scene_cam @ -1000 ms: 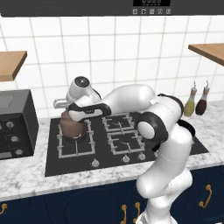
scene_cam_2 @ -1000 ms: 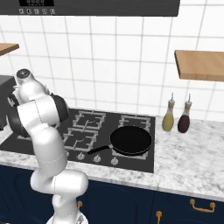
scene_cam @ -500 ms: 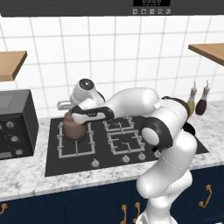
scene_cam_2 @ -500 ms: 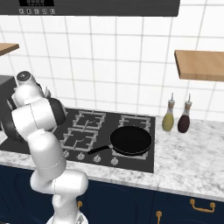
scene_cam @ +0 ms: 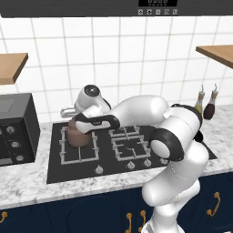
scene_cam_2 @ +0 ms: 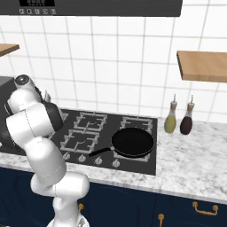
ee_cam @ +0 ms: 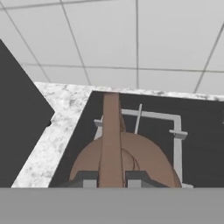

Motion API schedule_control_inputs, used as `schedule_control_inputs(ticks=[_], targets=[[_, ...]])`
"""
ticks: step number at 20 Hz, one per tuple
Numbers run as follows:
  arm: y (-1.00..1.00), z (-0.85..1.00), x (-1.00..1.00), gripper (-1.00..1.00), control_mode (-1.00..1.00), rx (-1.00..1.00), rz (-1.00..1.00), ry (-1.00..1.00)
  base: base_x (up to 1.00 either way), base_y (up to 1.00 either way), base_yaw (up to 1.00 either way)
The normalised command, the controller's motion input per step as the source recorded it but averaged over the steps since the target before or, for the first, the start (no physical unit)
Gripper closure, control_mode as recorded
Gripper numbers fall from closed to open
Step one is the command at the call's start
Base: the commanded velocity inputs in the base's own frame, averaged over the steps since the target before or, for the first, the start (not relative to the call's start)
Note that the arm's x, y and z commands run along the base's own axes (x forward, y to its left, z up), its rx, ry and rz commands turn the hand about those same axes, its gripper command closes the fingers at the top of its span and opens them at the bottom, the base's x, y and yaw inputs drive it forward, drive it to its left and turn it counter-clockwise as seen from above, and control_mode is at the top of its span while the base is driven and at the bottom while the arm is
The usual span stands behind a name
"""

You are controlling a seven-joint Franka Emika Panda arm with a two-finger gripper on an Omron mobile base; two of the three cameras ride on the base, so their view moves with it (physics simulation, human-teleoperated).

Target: Pick the kettle from the counter and place it on a stove burner. Then turn the burner on.

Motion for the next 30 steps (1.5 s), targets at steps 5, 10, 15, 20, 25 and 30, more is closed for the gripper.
schedule_control_inputs(ticks=[5,10,15,20,25,30], targets=[[0.00,-0.25,0.00,1.00,-1.00,0.00,0.00,0.00,0.00,0.00,0.00],[0.00,-0.03,0.04,1.00,-1.00,0.00,0.00,-0.03,0.00,0.00,0.00],[-0.01,0.12,0.12,1.00,-1.00,0.00,0.00,-0.06,0.00,0.00,0.00],[-0.01,-0.07,-0.11,1.00,-1.00,0.00,0.00,0.00,0.00,0.00,0.00],[0.00,-0.16,0.00,1.00,-1.00,0.00,0.00,0.02,0.00,0.00,0.00],[0.00,0.00,0.00,1.00,-1.00,0.00,0.00,0.01,0.00,0.00,0.00]])
